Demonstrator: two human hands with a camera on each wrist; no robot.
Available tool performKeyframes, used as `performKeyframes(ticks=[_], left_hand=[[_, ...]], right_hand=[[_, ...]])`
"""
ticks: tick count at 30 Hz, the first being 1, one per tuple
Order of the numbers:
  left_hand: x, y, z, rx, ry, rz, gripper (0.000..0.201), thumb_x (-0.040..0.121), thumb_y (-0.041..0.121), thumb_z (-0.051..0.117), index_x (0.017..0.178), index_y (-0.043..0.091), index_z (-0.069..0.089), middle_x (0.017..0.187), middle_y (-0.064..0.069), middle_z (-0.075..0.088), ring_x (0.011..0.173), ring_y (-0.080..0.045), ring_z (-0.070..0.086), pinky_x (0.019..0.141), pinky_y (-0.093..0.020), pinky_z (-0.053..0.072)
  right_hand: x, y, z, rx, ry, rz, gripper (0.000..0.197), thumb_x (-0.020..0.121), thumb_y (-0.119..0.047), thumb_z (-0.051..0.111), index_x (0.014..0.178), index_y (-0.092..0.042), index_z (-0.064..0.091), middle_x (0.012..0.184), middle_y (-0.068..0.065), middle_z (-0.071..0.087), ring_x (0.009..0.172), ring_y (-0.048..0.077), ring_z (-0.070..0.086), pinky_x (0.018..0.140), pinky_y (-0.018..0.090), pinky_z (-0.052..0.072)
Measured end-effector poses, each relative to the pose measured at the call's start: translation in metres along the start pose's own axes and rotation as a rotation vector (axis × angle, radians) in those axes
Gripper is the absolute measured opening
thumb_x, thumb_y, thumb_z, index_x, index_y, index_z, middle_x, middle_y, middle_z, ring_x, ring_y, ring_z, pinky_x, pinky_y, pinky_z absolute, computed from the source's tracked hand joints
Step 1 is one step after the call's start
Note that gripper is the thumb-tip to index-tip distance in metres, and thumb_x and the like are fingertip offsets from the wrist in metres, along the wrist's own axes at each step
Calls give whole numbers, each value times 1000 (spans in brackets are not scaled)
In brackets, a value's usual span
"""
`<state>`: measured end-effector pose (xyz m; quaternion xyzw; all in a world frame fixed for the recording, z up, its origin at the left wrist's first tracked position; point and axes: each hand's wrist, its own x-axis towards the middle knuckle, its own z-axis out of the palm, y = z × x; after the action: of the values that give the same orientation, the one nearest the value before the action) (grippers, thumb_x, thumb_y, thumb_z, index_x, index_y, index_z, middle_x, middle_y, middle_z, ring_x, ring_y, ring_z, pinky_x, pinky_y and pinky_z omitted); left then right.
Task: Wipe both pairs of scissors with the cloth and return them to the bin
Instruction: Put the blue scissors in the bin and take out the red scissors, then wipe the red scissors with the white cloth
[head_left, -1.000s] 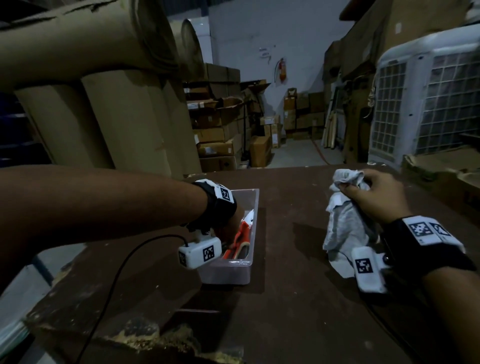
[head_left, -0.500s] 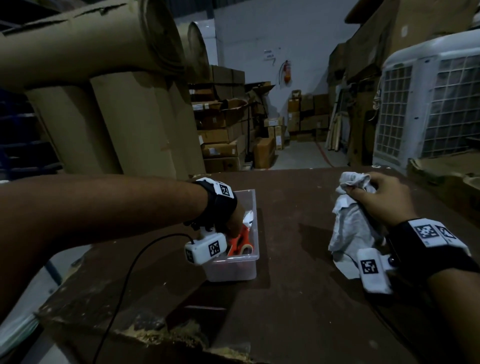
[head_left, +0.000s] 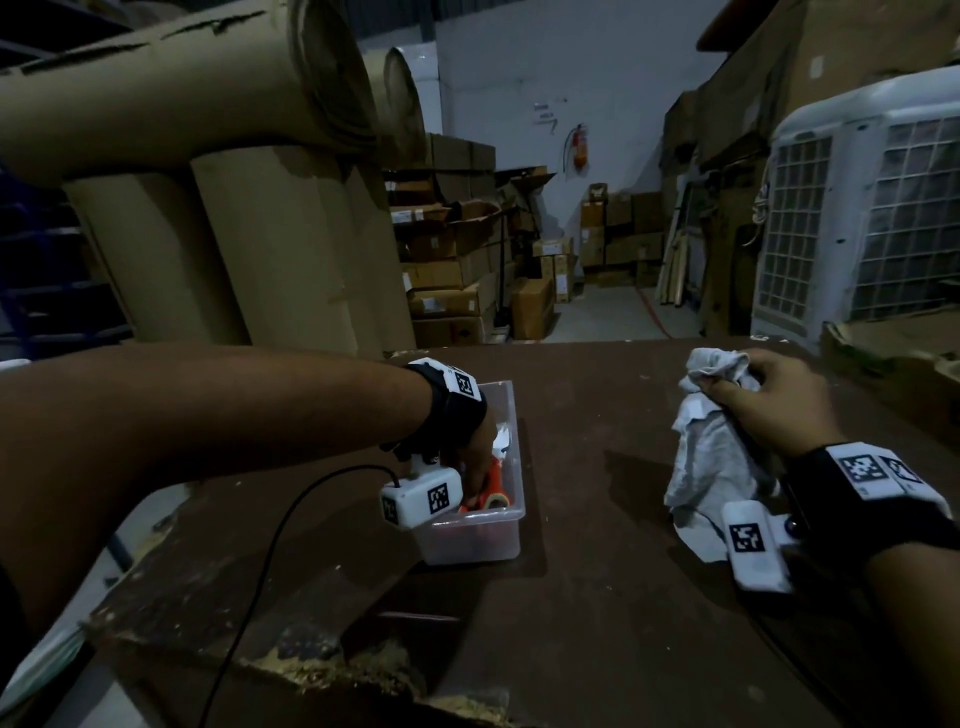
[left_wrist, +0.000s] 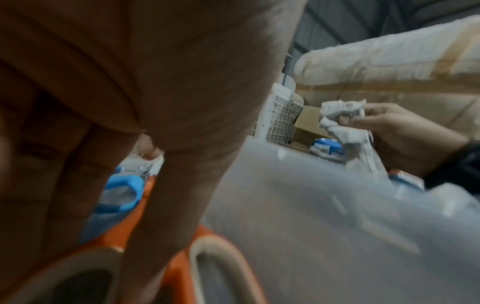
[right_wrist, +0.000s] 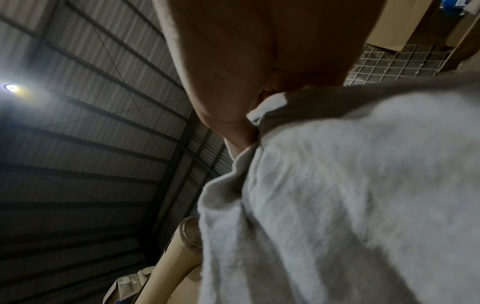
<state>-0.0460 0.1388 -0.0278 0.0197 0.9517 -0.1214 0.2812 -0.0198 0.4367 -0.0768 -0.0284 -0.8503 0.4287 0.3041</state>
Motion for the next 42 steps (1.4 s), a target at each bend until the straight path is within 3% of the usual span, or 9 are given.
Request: performKeyframes(ticks=[3,5,10,21,24,27,29,35,42], left_hand=[[-9,-3,-9,-85,-44,-12,16,89,20,75,93,10,65,87,-6,69,76,-20,64,76,-32,55],[-17,-10,-17,-122,-82,-10,20,84,25,80,87,8,68,101,-12,73,86,-25,68,87,-38,58],[-25,-22,-21,-274,75,-28,81,72,14,89,141,6,47,133,-19,61,106,-37,70,94,-53,57],[-69,-82,-38,-500,308,127,63,85,4,78,135,14,42,111,-12,62,99,-32,64,97,-48,53],[-79,-99,-44,-746,312,236,62,86,-6,72,136,11,41,104,-16,66,92,-35,66,93,-56,55],[-90,-109,-49,-1052,268,397,50,91,-15,59,126,14,41,74,-19,74,58,-27,72,52,-37,61],[-99,-108,-55,-1176,291,532,48,91,-17,56,127,12,40,71,-18,74,53,-24,72,43,-29,56],[-108,-81,-65,-1410,427,861,47,89,-18,55,124,8,40,83,-25,64,64,-29,75,53,-37,60],[-110,-66,-68,-1488,551,1051,40,89,-11,61,117,15,48,77,-12,71,72,-27,75,71,-48,61]], right_hand=[[1,0,-1,-15,6,-6,33,82,-34,78,109,-16,73,110,11,73,107,30,65,96,43,51],[2,1,-1,-17,-12,-1,34,82,-36,77,110,-16,74,109,10,73,106,29,66,95,43,52],[-1,-2,-2,-13,-23,14,34,83,-36,77,110,-16,73,110,12,72,106,29,65,92,40,50],[-7,-16,-5,-24,-20,-3,36,83,-37,77,113,-17,72,114,10,72,106,27,64,94,41,50],[-11,-29,-8,-19,-15,-86,36,84,-35,76,115,-17,70,111,9,71,103,25,63,89,38,49],[-14,-52,-8,75,-24,-154,34,81,-32,78,112,-23,67,103,0,68,100,19,63,86,34,48],[-10,-72,-8,131,-57,-213,36,76,-44,78,106,-28,68,103,-7,71,100,14,66,87,38,53],[15,-147,-4,222,-122,-508,30,80,-50,72,91,-23,65,85,-7,70,84,12,68,74,47,55],[16,-182,-26,594,-120,-498,27,85,-23,75,101,-4,65,97,12,72,91,20,70,76,31,54]])
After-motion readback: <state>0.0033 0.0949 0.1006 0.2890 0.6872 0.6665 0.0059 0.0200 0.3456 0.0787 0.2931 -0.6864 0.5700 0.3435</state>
